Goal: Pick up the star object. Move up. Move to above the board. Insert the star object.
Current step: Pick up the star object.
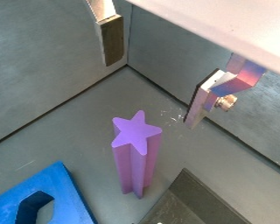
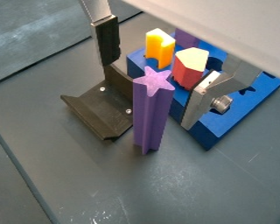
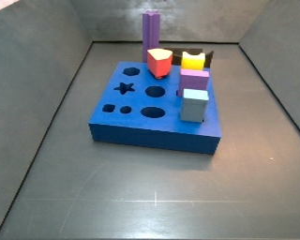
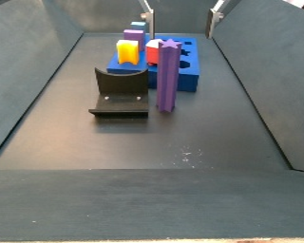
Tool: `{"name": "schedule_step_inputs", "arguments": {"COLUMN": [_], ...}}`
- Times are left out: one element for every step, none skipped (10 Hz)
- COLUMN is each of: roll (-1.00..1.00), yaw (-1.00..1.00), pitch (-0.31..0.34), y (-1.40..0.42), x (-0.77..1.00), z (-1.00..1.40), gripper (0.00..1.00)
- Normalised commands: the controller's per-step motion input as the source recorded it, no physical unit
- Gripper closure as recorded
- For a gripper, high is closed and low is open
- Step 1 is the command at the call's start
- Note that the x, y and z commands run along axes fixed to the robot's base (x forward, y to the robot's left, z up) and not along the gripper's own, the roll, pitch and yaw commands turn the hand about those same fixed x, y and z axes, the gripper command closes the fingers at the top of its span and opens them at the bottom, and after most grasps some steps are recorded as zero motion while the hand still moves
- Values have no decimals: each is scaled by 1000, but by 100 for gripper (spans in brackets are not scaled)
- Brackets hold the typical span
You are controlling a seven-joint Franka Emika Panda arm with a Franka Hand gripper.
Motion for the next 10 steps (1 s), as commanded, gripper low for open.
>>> {"name": "schedule_step_inputs", "arguments": {"roll": [20, 0, 0, 0, 0, 0, 0, 0, 0, -19], "yaw": [83, 231, 334, 317, 283, 103, 40, 0, 0, 0], "pitch": [0, 0, 0, 3, 54, 89, 81, 51, 27, 11], "y": [-151, -257, -314, -263, -111, -23, -9, -71, -80, -94], "x": [-97, 23, 143, 146, 360, 466, 346, 194, 134, 100], "z": [-103, -269, -357, -417, -383, -320, -329, -306, -246, -177], "gripper": [0, 0, 0, 0, 0, 0, 0, 0, 0, 0]}}
